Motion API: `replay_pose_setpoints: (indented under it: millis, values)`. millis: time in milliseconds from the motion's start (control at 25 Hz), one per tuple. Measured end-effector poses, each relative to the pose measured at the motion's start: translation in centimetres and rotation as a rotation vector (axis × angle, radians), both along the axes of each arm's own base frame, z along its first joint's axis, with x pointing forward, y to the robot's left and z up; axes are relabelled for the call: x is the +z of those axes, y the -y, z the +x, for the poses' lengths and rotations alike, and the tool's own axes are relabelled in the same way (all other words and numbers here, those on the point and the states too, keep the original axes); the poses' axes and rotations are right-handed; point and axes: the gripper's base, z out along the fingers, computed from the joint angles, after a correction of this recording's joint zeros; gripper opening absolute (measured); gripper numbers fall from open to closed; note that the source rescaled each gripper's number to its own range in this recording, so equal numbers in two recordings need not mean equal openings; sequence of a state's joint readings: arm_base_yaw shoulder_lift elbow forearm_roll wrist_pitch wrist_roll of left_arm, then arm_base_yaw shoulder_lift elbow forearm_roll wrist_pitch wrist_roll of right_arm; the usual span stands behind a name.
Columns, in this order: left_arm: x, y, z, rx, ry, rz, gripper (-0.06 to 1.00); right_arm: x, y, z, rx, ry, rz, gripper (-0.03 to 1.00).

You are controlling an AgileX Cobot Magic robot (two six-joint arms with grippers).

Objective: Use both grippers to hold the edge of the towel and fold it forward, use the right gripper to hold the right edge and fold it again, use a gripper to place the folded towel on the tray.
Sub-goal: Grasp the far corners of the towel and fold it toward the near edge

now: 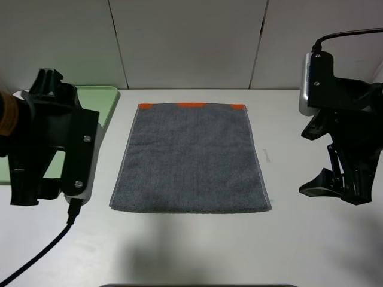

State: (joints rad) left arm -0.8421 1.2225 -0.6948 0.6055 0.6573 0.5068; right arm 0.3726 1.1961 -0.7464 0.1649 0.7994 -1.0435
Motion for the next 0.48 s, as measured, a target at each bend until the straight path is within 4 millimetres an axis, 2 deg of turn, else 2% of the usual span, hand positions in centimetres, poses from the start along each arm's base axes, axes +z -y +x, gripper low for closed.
replay_pose_setpoints:
  millis: [200, 480]
  values:
    - [-3.1, 1.4, 1.3, -0.038, -0.062, 0.101, 0.97, -0.5, 0.1, 0.5, 0.018, 0.005, -0.044, 1.00]
    - [-7.0, 3.2, 2.3, -0.074, -0.134, 0.116, 0.97, -0.7, 0.1, 0.9, 0.023, 0.037, -0.053, 1.00]
